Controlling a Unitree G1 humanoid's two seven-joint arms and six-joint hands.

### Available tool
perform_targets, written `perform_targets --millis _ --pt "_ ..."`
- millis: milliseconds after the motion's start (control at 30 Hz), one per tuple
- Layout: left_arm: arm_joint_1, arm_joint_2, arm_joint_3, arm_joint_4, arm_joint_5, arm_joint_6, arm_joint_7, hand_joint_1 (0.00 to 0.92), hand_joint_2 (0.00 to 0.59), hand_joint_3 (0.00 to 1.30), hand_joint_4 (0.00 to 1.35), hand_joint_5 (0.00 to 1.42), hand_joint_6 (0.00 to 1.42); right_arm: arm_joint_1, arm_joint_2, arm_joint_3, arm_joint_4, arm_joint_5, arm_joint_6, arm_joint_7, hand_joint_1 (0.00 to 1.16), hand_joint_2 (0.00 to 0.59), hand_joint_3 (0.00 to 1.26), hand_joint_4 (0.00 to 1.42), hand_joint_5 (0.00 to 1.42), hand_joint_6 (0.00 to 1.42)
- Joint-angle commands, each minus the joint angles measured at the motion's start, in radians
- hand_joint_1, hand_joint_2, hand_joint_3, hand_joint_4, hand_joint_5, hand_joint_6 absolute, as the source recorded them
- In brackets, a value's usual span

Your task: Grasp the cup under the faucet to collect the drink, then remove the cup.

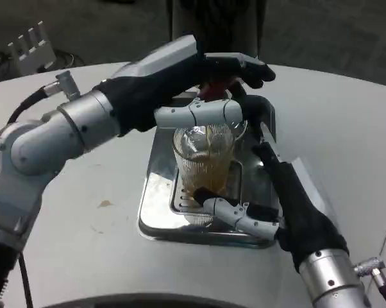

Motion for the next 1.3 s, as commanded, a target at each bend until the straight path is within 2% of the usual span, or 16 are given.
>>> perform_targets --millis 33,200,567,833,1300 --pt "0.024 0.025 -0.009 -0.003 0.026 0.017 -0.035 0.000 0.143 0.27 0.25 0.32 0.41 -0.025 0.003 0.001 0.037 0.023 -0.023 -0.033 0.75 0.190 0.00 0.02 0.07 0.14" --pt "0.016 0.029 -0.009 -0.008 0.028 0.025 -0.038 0.000 0.143 0.27 0.25 0.32 0.41 -0.081 0.005 0.001 0.112 0.038 -0.022 -0.056 0.79 0.189 0.00 0.02 0.09 0.14" --pt "0.010 0.044 0.005 -0.018 0.022 0.039 -0.045 0.000 0.144 0.27 0.25 0.32 0.41 -0.160 0.016 0.008 0.232 0.065 -0.052 -0.124 0.80 0.190 0.00 0.02 0.09 0.14" --pt "0.004 0.055 0.014 -0.019 0.017 0.042 -0.054 0.000 0.144 0.27 0.25 0.32 0.41 -0.225 0.025 -0.003 0.338 0.105 -0.082 -0.147 0.81 0.185 0.00 0.02 0.09 0.14" --pt "-0.003 0.061 0.027 -0.016 0.017 0.044 -0.070 0.000 0.148 0.28 0.25 0.32 0.41 -0.285 0.033 -0.007 0.444 0.138 -0.126 -0.188 0.81 0.180 0.00 0.02 0.08 0.14"
